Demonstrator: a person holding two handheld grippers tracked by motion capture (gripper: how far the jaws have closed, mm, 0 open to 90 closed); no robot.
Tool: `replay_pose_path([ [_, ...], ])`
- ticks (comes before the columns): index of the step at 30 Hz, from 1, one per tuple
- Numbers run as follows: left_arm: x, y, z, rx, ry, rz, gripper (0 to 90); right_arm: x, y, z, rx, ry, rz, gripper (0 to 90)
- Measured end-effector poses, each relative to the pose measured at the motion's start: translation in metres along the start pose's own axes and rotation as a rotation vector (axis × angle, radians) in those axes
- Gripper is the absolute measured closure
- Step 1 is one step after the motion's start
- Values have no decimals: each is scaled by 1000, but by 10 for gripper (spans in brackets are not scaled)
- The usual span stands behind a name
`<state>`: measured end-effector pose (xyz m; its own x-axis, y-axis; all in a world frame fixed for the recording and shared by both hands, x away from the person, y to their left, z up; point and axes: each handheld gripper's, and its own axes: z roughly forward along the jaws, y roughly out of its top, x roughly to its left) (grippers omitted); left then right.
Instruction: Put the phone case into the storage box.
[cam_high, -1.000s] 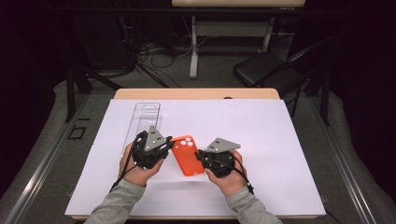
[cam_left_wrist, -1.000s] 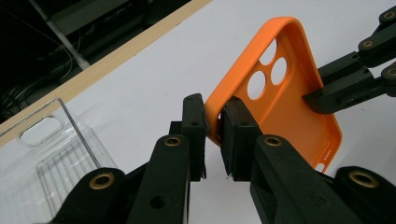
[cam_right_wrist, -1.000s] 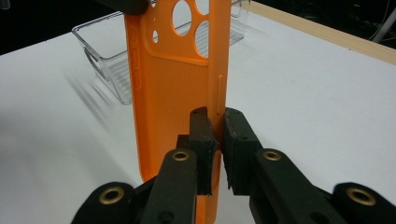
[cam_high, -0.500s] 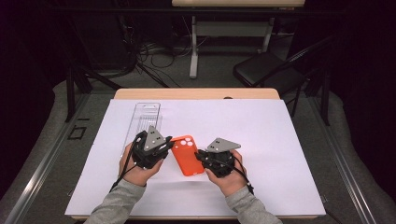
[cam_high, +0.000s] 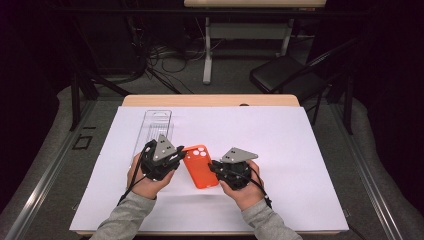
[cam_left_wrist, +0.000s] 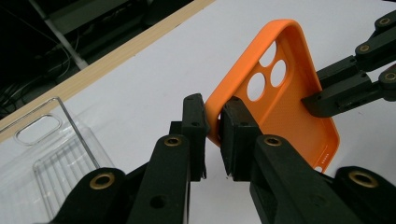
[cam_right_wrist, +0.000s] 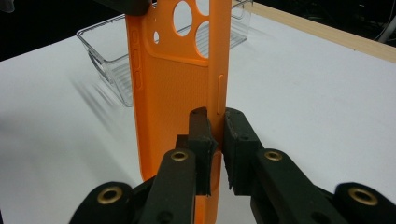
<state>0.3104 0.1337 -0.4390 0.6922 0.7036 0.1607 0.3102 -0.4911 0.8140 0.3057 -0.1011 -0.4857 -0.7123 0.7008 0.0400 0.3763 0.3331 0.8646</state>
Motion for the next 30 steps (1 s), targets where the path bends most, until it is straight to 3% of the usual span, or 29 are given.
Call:
replay_pose_path([
  [16, 3, -1, 1, 2, 0, -7, 811, -1, 1, -1, -23, 26, 12, 754],
  [30, 14, -5, 2, 6, 14, -32, 810, -4, 3, -4, -42, 22, 11, 680],
])
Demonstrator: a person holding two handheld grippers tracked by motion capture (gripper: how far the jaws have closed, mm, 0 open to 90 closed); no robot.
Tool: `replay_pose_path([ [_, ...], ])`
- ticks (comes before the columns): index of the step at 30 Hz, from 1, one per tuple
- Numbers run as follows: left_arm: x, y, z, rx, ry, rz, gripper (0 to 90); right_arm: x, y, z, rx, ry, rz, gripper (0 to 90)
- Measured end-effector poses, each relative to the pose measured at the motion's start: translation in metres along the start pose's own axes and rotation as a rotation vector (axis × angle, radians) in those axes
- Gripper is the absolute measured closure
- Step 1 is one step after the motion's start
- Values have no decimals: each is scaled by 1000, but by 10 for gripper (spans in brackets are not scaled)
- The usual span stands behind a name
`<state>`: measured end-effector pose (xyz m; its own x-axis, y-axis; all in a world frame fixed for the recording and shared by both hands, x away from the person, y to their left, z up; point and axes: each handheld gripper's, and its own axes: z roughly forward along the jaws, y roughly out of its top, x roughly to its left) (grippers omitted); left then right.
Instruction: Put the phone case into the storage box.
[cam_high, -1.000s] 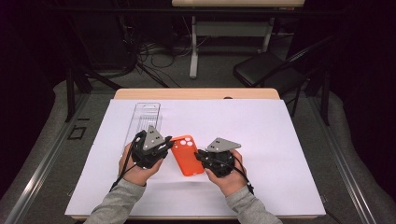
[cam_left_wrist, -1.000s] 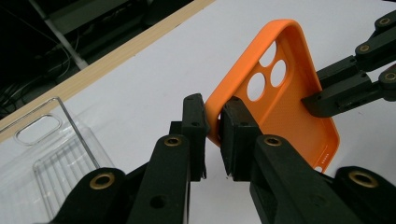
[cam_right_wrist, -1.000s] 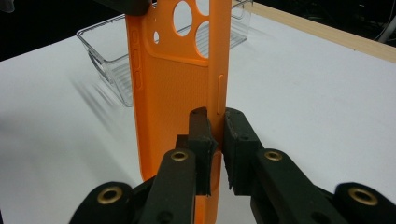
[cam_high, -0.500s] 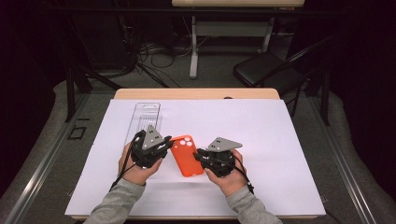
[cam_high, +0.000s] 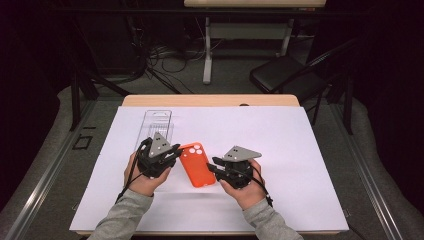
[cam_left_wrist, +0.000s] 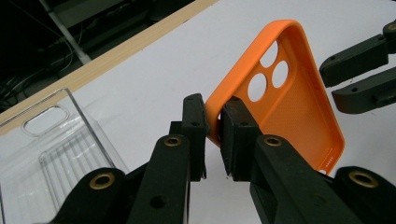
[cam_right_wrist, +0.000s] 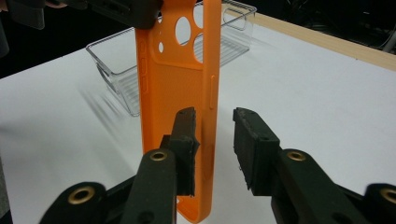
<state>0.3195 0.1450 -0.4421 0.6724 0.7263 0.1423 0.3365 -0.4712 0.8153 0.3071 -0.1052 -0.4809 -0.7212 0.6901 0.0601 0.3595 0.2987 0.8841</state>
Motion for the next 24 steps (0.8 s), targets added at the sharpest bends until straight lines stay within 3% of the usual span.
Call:
replay_pose_path([
  [9, 9, -2, 0, -6, 16, -2, 810, -7, 3, -4, -17, -20, -11, 629],
  [24, 19, -5, -2, -37, 22, -12, 809, -16, 5, -9, -24, -58, -35, 623],
])
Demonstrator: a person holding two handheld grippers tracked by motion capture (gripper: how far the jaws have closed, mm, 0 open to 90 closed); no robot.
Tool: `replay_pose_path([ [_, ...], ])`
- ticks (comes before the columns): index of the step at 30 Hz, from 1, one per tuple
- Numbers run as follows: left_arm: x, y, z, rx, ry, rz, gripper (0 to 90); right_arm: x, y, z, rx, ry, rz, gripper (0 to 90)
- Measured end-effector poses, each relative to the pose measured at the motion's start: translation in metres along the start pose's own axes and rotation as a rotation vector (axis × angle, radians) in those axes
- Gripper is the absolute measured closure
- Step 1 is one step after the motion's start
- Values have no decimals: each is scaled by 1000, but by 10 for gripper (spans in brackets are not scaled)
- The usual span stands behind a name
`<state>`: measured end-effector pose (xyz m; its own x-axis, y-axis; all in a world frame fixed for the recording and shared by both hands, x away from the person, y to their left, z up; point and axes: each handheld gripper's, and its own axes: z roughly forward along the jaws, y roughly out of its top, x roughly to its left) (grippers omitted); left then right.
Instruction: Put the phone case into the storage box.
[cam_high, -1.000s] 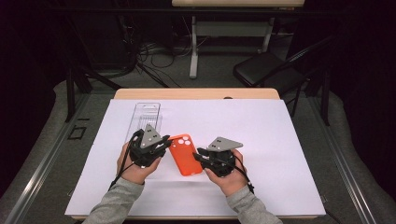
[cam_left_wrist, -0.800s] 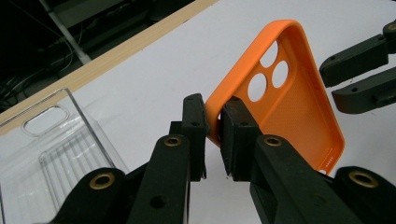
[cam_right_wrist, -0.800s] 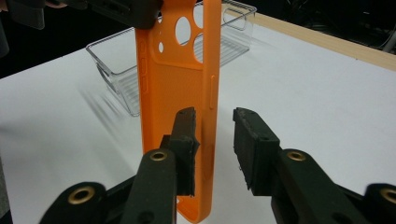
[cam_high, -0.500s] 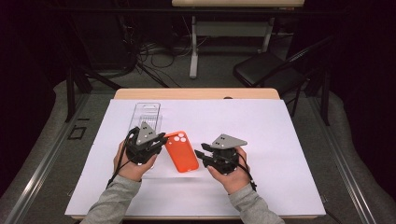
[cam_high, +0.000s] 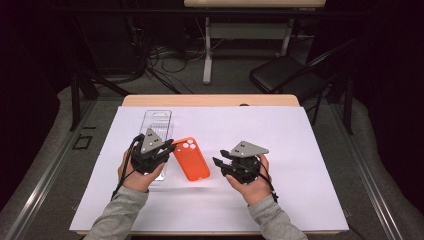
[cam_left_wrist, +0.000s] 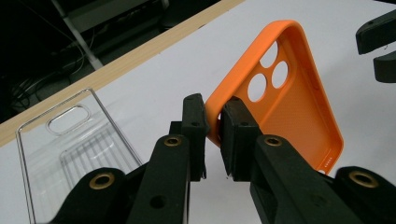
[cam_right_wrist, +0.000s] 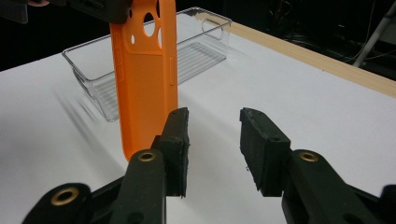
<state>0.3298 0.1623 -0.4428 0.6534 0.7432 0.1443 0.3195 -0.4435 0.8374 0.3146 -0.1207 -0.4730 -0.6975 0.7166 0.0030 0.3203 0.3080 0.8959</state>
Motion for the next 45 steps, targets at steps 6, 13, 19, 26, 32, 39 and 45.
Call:
replay_pose_path([
  [6, 3, 0, -1, -9, -6, -3, 809, 0, 0, -2, -13, -6, -2, 632],
  [13, 5, 0, -2, -20, -8, 0, 809, -2, -5, -6, -18, -10, 1, 579],
  [19, 6, -1, -2, -27, -12, -9, 809, -4, -8, -9, -29, -40, -12, 527],
  [26, 7, -1, -3, -32, -19, -4, 808, -7, -14, -18, -41, -59, -41, 506],
  [32, 7, 0, -3, -37, -21, -4, 808, -12, -23, -27, -58, -78, -19, 454],
  [39, 9, 0, -4, -39, -23, -6, 808, -19, -42, -39, -70, -144, -56, 355],
  [45, 11, 0, -5, -48, -26, -13, 808, -29, -54, -56, -102, -161, 4, 293],
])
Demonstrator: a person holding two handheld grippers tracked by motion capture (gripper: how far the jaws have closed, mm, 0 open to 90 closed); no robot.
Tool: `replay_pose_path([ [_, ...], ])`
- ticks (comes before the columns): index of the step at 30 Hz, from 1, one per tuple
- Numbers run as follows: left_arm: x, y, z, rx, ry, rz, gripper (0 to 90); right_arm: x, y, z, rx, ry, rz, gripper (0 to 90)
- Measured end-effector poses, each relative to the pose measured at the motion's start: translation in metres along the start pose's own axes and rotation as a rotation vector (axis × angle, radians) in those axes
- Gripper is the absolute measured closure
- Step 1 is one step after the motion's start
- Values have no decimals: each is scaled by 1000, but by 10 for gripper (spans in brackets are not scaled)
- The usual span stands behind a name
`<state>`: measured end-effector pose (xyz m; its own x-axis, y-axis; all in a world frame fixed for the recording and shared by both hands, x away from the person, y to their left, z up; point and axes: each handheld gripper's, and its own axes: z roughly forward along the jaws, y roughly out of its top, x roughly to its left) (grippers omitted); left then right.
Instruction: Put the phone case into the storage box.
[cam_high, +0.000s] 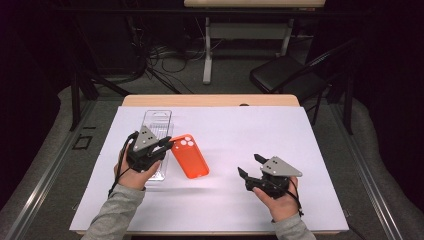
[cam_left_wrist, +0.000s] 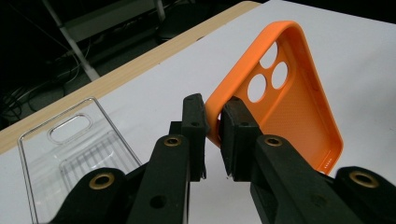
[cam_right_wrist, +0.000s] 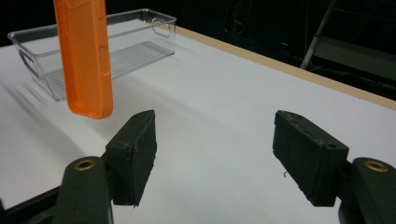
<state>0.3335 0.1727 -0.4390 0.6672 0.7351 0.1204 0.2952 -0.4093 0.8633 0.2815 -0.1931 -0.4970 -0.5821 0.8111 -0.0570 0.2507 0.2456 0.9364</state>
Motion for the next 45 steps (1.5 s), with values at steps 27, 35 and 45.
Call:
replay_pose_path([
  [27, -2, 0, 8, 22, -22, 13, 807, -45, -37, -42, 24, -163, 99, 147],
  [35, 1, 2, 11, 27, -33, -15, 807, -51, -41, -46, 19, -185, 124, 148],
  [45, 3, 1, 16, 32, -46, -24, 807, -54, -45, -48, 25, -195, 135, 151],
])
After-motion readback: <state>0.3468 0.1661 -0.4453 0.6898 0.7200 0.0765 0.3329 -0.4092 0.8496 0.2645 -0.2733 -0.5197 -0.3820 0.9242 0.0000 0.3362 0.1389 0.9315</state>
